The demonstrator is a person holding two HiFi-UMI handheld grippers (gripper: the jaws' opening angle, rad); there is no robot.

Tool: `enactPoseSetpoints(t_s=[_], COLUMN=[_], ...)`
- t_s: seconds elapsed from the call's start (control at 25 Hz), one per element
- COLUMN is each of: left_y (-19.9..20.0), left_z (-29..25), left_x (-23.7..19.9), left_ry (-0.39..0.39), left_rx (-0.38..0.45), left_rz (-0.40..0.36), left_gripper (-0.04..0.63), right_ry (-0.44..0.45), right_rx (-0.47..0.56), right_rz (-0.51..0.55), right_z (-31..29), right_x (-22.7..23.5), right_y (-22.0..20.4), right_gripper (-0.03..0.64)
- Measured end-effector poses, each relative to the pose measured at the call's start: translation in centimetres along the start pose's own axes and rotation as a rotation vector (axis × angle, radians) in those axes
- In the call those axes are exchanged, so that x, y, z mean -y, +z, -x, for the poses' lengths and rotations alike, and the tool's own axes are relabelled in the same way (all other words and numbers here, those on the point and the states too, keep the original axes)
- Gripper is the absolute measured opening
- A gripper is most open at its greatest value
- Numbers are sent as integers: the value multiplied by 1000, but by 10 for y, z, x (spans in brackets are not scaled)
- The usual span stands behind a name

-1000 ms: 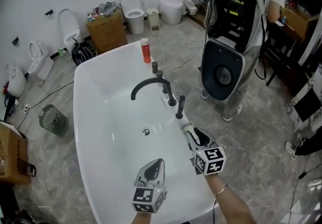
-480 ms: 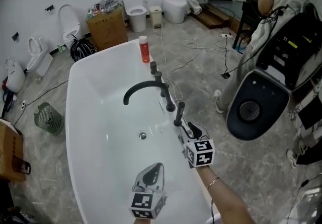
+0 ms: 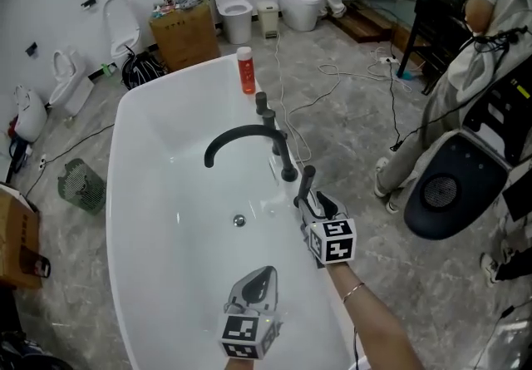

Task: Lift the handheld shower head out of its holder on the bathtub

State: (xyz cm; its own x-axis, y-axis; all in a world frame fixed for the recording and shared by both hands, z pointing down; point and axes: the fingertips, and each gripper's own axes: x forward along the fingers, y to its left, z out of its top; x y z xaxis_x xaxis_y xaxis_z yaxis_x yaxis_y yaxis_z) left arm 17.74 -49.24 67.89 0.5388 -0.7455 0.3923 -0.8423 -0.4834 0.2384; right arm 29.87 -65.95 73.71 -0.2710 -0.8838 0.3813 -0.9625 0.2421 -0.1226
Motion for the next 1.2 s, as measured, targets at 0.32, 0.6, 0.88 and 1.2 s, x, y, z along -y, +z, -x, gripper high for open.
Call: enactPoseSetpoints(t_s=[0.32, 0.6, 0.88, 1.2], left_y=[-7, -13, -10, -5], left_z=[-17, -21, -14, 6], left_x=[-17, -27, -36, -31], left_ry=[12, 20, 33, 32], left_rx=[0, 4, 7, 19], left_rz=[16, 41, 50, 60], left_gripper=[20, 20, 20, 20], right_ry=[55, 33, -2, -27], right_rx=[-21, -59, -68, -73], right_rz=[40, 93, 133, 122], right_z=[-39, -62, -59, -39], right_x=[3, -1, -1, -7], right_y=[-12, -20, -22, -24], right_gripper=[212, 158, 135, 133])
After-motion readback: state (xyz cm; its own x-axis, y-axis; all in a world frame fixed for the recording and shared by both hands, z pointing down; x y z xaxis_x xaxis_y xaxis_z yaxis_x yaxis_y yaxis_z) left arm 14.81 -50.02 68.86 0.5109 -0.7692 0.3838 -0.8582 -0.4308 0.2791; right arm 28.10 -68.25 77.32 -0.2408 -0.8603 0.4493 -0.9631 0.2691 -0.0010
